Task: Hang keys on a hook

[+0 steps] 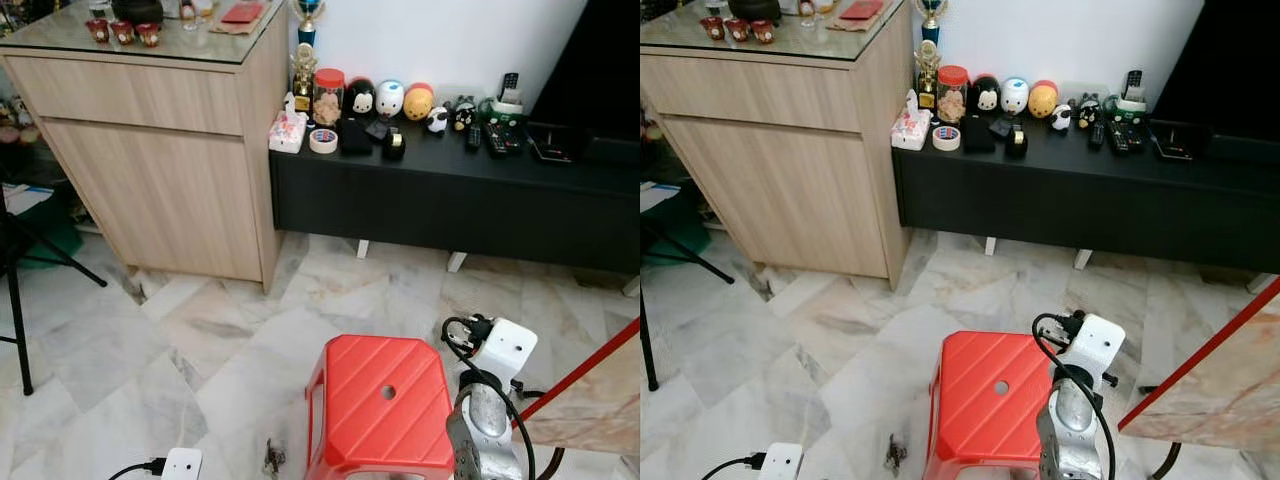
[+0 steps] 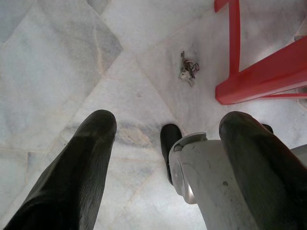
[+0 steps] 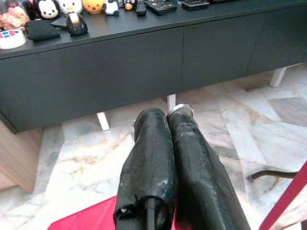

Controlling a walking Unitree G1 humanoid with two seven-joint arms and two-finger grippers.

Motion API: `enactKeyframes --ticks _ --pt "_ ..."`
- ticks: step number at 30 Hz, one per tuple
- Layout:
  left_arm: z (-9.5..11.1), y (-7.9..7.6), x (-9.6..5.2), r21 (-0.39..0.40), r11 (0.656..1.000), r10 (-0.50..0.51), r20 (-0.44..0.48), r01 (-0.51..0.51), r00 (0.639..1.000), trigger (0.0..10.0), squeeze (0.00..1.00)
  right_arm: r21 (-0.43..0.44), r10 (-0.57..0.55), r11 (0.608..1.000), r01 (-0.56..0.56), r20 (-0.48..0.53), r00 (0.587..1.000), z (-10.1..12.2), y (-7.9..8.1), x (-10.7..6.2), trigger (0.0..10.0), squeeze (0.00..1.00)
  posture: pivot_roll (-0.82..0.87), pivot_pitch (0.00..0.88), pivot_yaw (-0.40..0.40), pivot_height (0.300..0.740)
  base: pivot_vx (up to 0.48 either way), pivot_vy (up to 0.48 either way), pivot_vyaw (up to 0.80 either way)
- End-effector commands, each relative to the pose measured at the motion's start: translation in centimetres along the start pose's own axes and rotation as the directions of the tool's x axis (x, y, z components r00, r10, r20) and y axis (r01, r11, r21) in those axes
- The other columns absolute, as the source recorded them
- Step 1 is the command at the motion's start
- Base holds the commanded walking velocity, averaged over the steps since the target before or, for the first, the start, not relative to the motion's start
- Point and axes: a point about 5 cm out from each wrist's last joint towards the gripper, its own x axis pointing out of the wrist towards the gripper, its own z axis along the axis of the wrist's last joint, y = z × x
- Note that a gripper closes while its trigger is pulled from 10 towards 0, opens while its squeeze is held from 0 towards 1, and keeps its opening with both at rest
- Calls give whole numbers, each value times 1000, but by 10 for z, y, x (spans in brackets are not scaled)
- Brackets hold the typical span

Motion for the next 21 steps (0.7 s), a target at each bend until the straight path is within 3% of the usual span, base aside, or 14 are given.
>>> enactKeyframes --ticks 1,21 --pt "-8 -4 -2 15 1000 -9 -27 9 1000 10000 0 6 8 1000 -7 -29 1000 -5 -1 -2 10000 0 15 43 -80 740 0 0 0" --pt "-17 -10 -5 21 999 -28 -39 29 999 10000 0 21 52 998 -51 -64 997 -10 -1 -3 10000 0 13 43 -76 740 0 0 0"
